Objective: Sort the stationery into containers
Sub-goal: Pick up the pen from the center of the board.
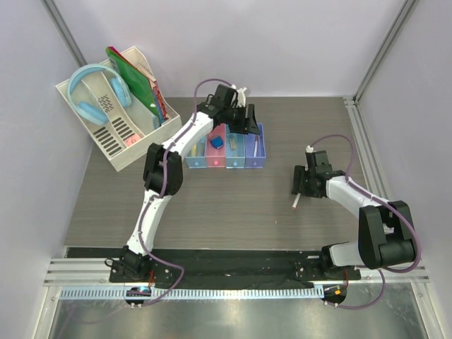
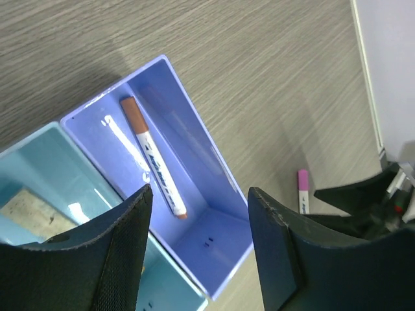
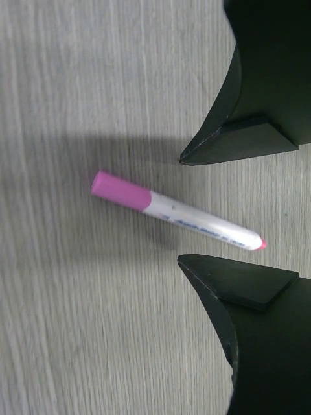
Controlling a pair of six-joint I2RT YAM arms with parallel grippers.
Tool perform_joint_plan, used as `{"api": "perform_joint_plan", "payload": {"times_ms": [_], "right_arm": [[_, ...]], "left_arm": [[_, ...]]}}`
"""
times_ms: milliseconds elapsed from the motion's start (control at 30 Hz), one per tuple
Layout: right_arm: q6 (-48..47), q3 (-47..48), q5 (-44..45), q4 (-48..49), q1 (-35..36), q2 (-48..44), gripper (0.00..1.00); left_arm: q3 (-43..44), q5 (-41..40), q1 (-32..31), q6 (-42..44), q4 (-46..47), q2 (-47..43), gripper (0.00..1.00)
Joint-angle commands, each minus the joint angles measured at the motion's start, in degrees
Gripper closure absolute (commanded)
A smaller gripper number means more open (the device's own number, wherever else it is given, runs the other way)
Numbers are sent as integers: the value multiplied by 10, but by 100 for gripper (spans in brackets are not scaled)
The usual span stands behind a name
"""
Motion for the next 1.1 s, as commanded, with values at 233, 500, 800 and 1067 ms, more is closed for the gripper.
{"api": "perform_joint_plan", "payload": {"times_ms": [233, 500, 800, 1067], "right_arm": [[17, -2, -40, 36, -9, 15, 41], [17, 15, -65, 36, -8, 81, 78], [17, 29, -58, 32, 3, 90, 99], [-9, 99, -45, 7, 22, 72, 99]], "left_arm": [[-69, 58, 38, 29, 12, -102, 39], [-97, 67, 80, 53, -9, -165, 39], [-199, 82, 145, 84, -14, -265, 38], [-268, 57, 165, 177, -93, -339, 38]]}}
